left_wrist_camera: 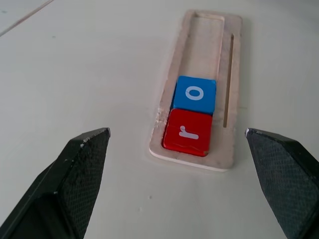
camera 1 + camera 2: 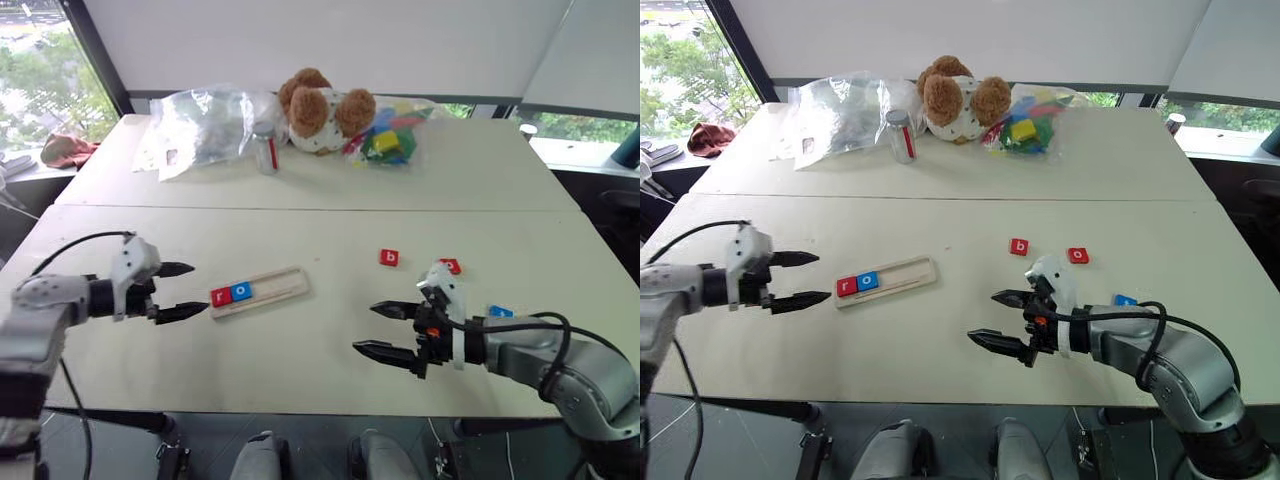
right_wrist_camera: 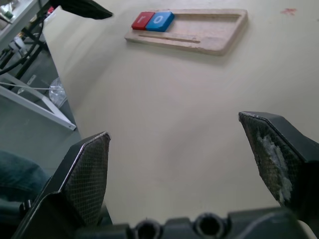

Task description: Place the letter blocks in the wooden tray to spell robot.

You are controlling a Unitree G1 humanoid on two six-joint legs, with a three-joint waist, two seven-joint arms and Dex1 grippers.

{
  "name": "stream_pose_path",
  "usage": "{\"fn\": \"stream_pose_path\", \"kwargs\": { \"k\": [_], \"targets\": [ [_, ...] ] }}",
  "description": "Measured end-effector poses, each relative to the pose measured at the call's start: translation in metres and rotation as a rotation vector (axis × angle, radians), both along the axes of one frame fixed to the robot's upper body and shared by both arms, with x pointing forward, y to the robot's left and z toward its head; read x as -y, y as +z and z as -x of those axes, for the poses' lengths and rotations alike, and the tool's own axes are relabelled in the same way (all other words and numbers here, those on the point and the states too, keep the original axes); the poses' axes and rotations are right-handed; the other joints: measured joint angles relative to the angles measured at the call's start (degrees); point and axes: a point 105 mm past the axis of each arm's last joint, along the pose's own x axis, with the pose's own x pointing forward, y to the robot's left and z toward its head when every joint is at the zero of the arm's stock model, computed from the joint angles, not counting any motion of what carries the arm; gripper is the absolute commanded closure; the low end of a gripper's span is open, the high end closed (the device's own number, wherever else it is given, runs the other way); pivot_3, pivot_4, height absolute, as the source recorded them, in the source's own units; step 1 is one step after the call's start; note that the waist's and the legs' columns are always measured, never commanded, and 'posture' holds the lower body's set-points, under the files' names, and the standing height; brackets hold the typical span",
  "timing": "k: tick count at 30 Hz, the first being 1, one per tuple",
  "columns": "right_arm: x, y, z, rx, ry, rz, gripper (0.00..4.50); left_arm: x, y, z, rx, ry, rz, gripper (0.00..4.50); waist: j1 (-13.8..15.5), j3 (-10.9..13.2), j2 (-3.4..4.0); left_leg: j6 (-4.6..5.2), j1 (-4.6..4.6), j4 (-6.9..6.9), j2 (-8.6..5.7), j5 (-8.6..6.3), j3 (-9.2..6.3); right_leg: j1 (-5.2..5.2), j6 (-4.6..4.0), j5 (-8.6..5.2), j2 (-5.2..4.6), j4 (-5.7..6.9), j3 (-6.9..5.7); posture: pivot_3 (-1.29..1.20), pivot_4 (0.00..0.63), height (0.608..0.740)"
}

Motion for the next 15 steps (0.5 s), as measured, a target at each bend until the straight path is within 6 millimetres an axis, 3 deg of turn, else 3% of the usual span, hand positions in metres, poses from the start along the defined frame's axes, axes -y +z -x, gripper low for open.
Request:
{"fn": "stream_pose_path", "kwargs": {
  "k": [6, 9, 15],
  "targets": [
    [-0.002, 0.003, -0.003, 0.016, 0.004, 0.002, 0.03, 0.017, -0.010, -0.022, 0.037, -0.102, -0.042, 0.00, 0.34, 0.01, -0.06, 0.03, 0.01, 0.13, -0.01, -0.01, 0.09, 0.02, 0.02, 0.01, -0.01, 0.04, 0.08, 0.00, 0.150, 0.740],
    [-0.001, 0.002, -0.003, 0.008, -0.005, 0.005, 0.03, 0.018, -0.022, -0.025, 0.024, -0.126, -0.071, 0.00, 0.18, 0.00, -0.06, 0.05, 0.02, 0.13, 0.00, -0.03, 0.12, 0.01, 0.03, 0.02, -0.01, 0.04, 0.12, 0.00, 0.150, 0.740],
    [0.002, -0.003, 0.000, -0.013, -0.025, 0.013, 0.03, 0.019, -0.024, -0.024, 0.016, -0.147, -0.060, 0.00, 0.22, -0.01, -0.07, 0.05, 0.07, 0.12, 0.03, -0.03, 0.11, 0.03, 0.03, 0.02, -0.03, 0.09, 0.14, 0.00, 0.150, 0.740]
  ]
}}
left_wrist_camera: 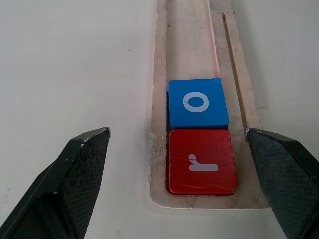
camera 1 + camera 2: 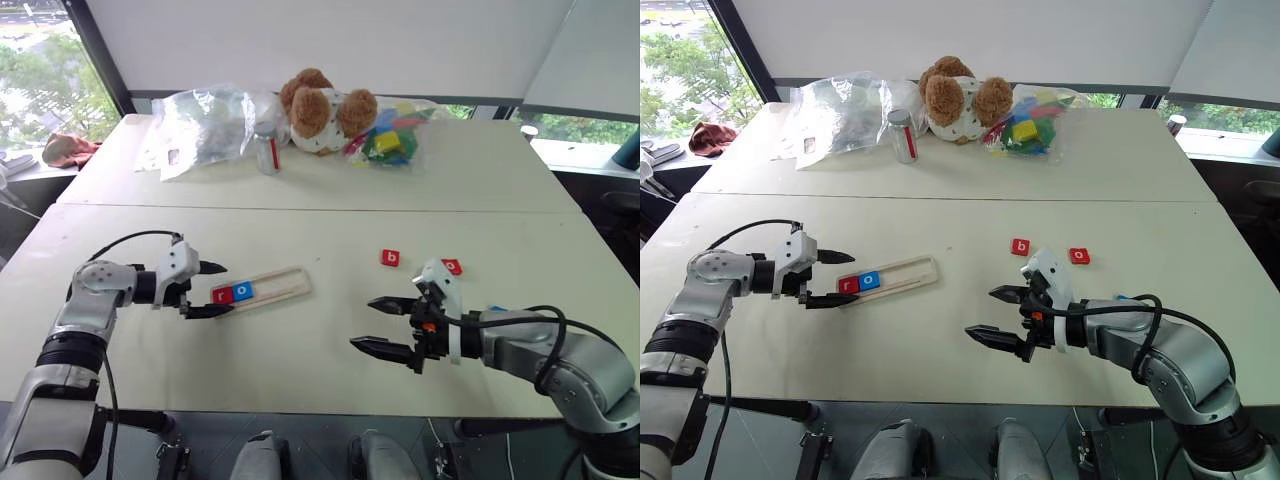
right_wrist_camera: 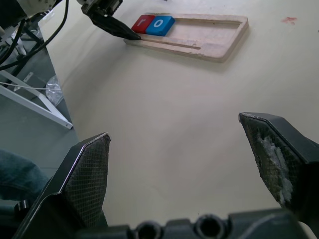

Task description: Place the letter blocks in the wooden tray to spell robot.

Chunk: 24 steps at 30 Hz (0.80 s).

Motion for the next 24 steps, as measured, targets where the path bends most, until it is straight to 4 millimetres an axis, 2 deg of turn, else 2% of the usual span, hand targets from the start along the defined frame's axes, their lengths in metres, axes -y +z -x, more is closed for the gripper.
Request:
{"fn": "stream_pose_path", "kwargs": {
  "k": [16, 21, 24],
  "targets": [
    [0.001, -0.001, -0.003, 0.017, -0.025, 0.011, 0.03, 0.009, 0.001, 0.009, -0.085, -0.004, 0.069, 0.00, -0.09, 0.00, -0.01, 0.00, 0.03, 0.02, 0.04, 0.00, 0.01, 0.01, 0.01, 0.00, -0.01, 0.04, 0.07, 0.00, 0.150, 0.740],
    [-0.001, -0.002, -0.003, 0.020, -0.025, 0.007, 0.03, 0.007, 0.008, 0.013, -0.090, 0.021, 0.087, 0.00, -0.14, -0.01, -0.02, 0.00, 0.03, 0.02, 0.07, 0.00, 0.00, 0.01, 0.01, 0.00, 0.00, 0.07, 0.11, 0.00, 0.150, 0.740],
    [-0.004, -0.002, -0.003, 0.021, -0.023, -0.010, 0.03, 0.004, 0.005, 0.018, -0.093, 0.028, 0.070, 0.00, -0.19, -0.01, -0.01, 0.00, 0.05, 0.02, 0.07, 0.00, 0.00, 0.01, 0.01, 0.00, -0.01, 0.08, 0.12, 0.00, 0.150, 0.740]
  ]
}}
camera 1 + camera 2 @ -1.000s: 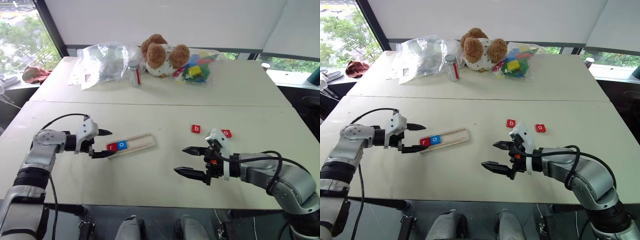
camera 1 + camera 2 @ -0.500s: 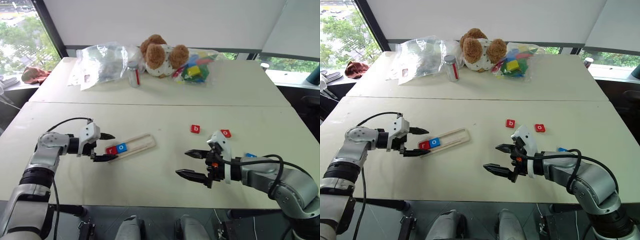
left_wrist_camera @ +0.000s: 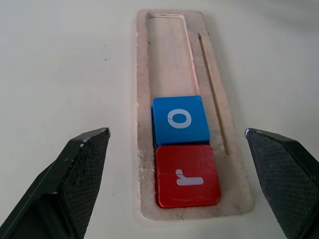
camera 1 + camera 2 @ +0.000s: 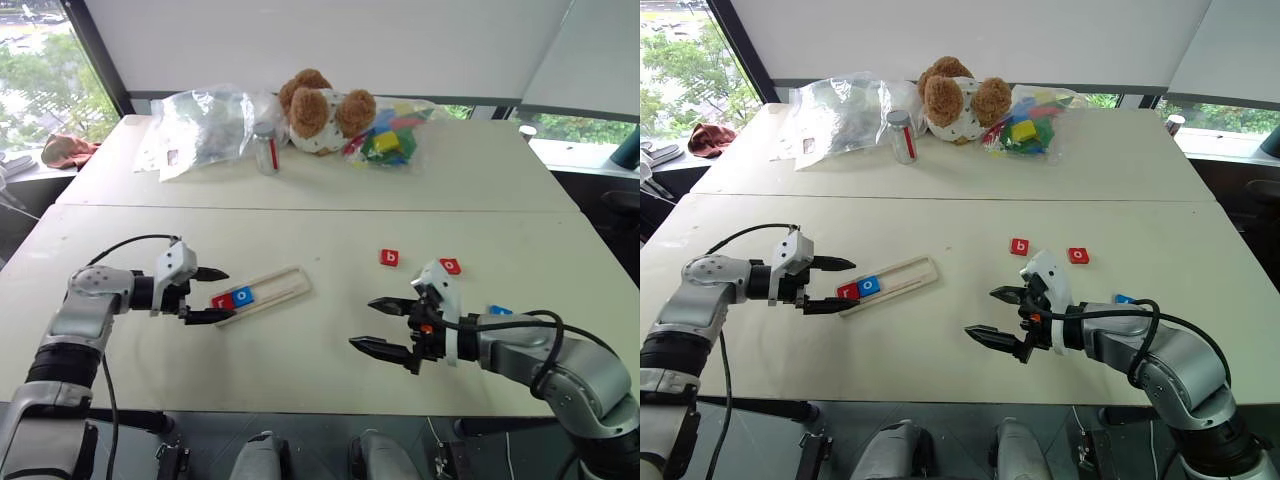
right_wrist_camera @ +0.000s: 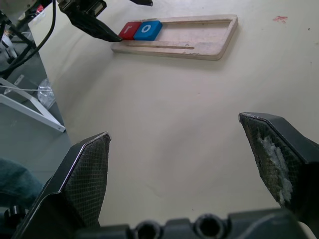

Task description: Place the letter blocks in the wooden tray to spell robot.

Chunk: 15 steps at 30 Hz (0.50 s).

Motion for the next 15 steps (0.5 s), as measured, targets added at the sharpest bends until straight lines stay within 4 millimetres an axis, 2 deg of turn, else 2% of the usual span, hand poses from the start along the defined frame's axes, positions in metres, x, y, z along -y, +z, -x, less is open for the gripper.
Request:
{"fn": "stream_pose_path", "kwargs": {
  "k": [4, 12, 15],
  "targets": [
    [-0.003, -0.002, 0.000, -0.002, 0.004, 0.001, 0.03, -0.004, -0.013, 0.006, -0.024, 0.017, -0.016, 0.00, 0.04, 0.00, 0.00, 0.00, 0.00, 0.00, -0.01, 0.00, 0.01, 0.00, 0.00, 0.00, 0.00, 0.01, 0.00, 0.00, 0.150, 0.740],
    [-0.002, -0.005, -0.002, -0.004, -0.010, 0.000, 0.03, -0.004, -0.015, 0.006, 0.004, 0.018, -0.037, 0.00, 0.18, -0.01, -0.01, 0.00, 0.01, 0.01, -0.02, 0.00, 0.02, 0.01, 0.00, 0.00, -0.01, 0.02, -0.01, 0.00, 0.150, 0.740],
    [-0.002, -0.005, -0.003, -0.004, -0.012, -0.003, 0.00, -0.004, -0.017, 0.005, 0.015, 0.023, -0.042, 0.87, 0.21, -0.01, 0.00, 0.00, 0.04, 0.01, -0.03, 0.00, 0.03, 0.02, 0.00, 0.00, -0.01, 0.06, -0.02, 0.00, 0.150, 0.740]
  ]
}}
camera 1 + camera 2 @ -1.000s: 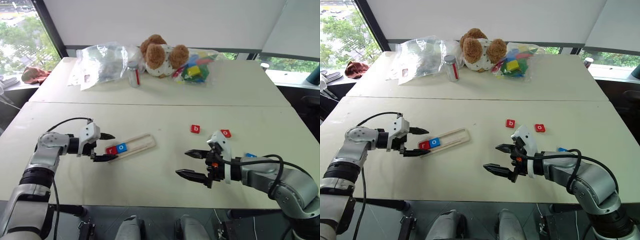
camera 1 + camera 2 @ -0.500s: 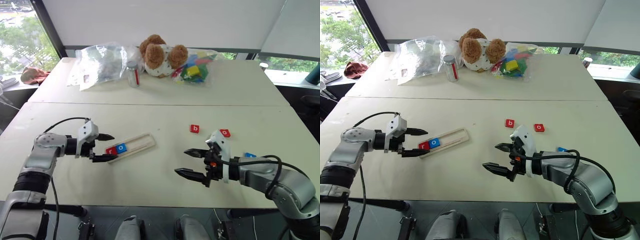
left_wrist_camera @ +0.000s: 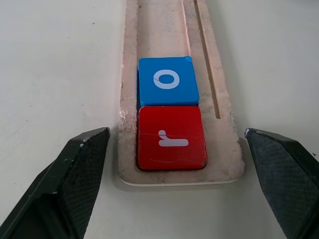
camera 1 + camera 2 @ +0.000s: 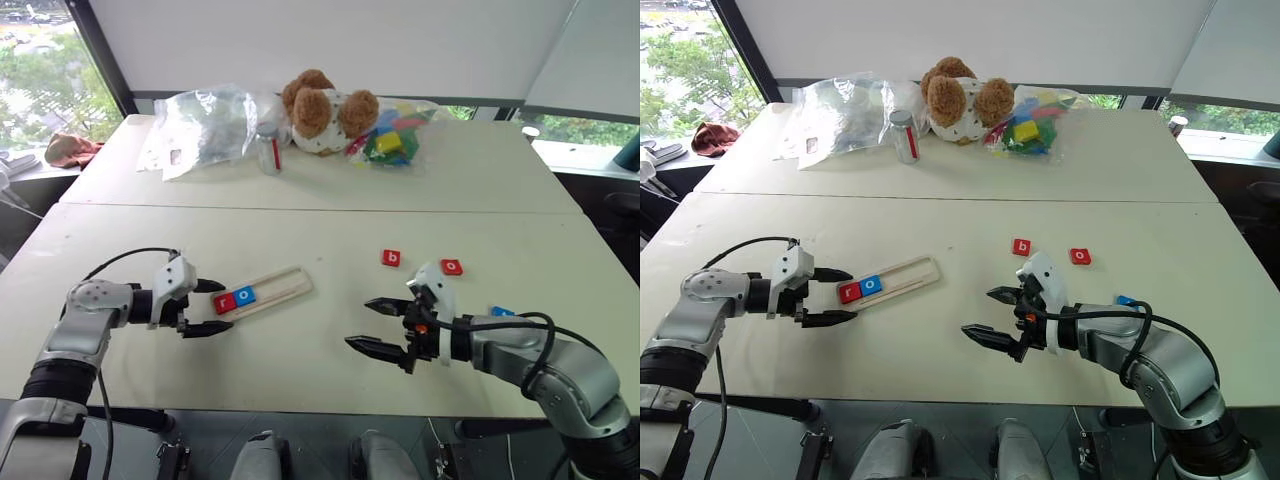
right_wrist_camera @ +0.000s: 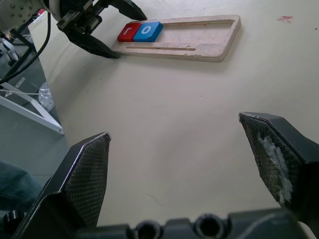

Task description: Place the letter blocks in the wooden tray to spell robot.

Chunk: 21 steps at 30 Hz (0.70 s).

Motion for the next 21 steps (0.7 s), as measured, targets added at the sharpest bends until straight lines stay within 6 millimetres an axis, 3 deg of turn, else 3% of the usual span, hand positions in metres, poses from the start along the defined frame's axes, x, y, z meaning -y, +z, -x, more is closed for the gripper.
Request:
{"fn": "stream_pose_path", "kwargs": {
  "k": [1, 2, 11, 14, 17, 21],
  "targets": [
    [0.000, 0.000, 0.000, 0.000, -0.001, 0.000, 0.00, 0.000, 0.000, 0.000, 0.002, 0.001, 0.002, 1.33, -0.01, 0.00, 0.00, 0.00, 0.00, 0.00, 0.00, 0.00, 0.00, 0.00, 0.00, 0.00, 0.00, 0.00, 0.00, 0.00, 0.150, 0.740],
    [0.000, 0.000, 0.000, 0.000, -0.002, 0.001, 0.00, 0.000, 0.000, 0.000, 0.004, 0.000, 0.002, 1.43, -0.01, -0.01, 0.00, 0.00, 0.01, 0.00, 0.00, 0.00, 0.01, 0.01, 0.00, 0.00, 0.00, 0.00, 0.00, 0.00, 0.150, 0.740],
    [0.013, -0.001, -0.005, 0.005, -0.104, -0.018, 0.00, 0.007, 0.003, -0.001, -0.004, -0.047, -0.002, 1.43, 0.12, -0.02, -0.01, 0.00, -0.01, 0.01, -0.05, 0.00, 0.03, 0.00, 0.00, 0.00, 0.00, 0.00, 0.00, 0.00, 0.150, 0.740],
    [0.033, 0.012, -0.024, 0.067, -0.290, -0.062, 0.00, 0.031, 0.015, -0.002, 0.016, -0.198, -0.031, 1.43, 0.27, -0.03, -0.06, -0.01, -0.04, 0.05, -0.09, 0.01, 0.02, 0.01, 0.00, 0.00, 0.00, 0.01, 0.00, 0.00, 0.150, 0.740],
    [0.066, 0.018, -0.038, 0.097, -0.477, -0.052, 0.00, 0.061, 0.028, -0.007, 0.064, -0.350, -0.039, 1.43, 0.26, -0.03, -0.05, 0.00, -0.04, 0.07, -0.19, 0.00, 0.06, 0.03, 0.00, 0.00, 0.00, -0.02, 0.03, 0.00, 0.150, 0.740],
    [0.094, 0.026, -0.049, 0.164, -0.643, -0.003, 0.00, 0.095, 0.019, -0.013, 0.050, -0.459, -0.025, 1.43, -0.25, -0.03, -0.05, 0.01, -0.03, 0.04, -0.12, 0.00, 0.06, -0.03, 0.01, 0.01, 0.24, -0.05, 0.13, 0.00, 0.150, 0.740]
  ]
}}
